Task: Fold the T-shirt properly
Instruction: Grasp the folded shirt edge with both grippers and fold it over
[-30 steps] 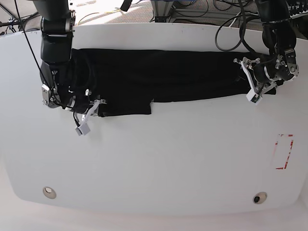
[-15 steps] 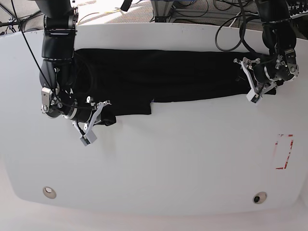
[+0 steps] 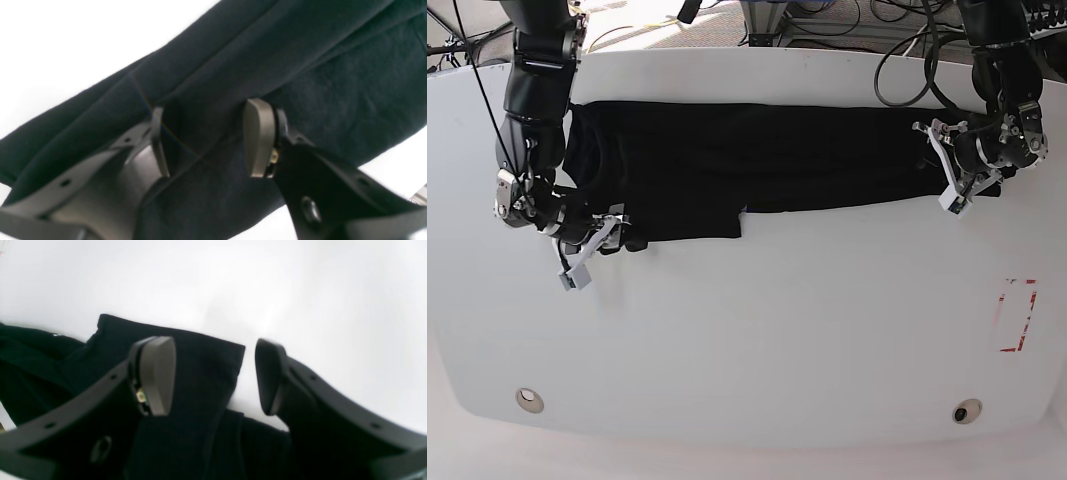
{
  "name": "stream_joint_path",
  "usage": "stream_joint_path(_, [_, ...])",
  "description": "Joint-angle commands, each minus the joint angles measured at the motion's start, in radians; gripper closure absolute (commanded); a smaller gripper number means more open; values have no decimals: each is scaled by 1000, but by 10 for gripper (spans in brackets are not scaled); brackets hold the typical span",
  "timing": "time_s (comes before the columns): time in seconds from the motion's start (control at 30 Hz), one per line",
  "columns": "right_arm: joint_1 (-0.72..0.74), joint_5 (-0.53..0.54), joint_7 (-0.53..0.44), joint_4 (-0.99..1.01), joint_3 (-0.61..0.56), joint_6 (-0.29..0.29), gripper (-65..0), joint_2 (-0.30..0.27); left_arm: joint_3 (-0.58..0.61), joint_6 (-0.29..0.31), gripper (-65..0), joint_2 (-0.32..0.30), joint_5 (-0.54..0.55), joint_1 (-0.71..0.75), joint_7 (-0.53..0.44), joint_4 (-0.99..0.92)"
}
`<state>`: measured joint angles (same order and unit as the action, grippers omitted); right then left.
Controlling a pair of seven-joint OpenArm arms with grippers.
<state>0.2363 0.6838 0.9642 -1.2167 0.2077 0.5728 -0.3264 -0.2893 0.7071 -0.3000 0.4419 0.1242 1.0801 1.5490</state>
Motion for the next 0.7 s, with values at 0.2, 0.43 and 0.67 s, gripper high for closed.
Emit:
stream_joint_path(0.2, [31, -49, -89, 88, -1, 5, -369, -9, -3, -9, -281, -12, -28, -1, 33, 1])
stream_joint_path(0.43, [33, -112, -89, 87, -1, 6, -366, 42, -3, -9, -281, -12, -28, -1, 33, 1])
stream_joint_path(0.67, [34, -112, -80, 85, -54, 33, -363, 69, -3, -9, -281, -12, -28, -1, 33, 1])
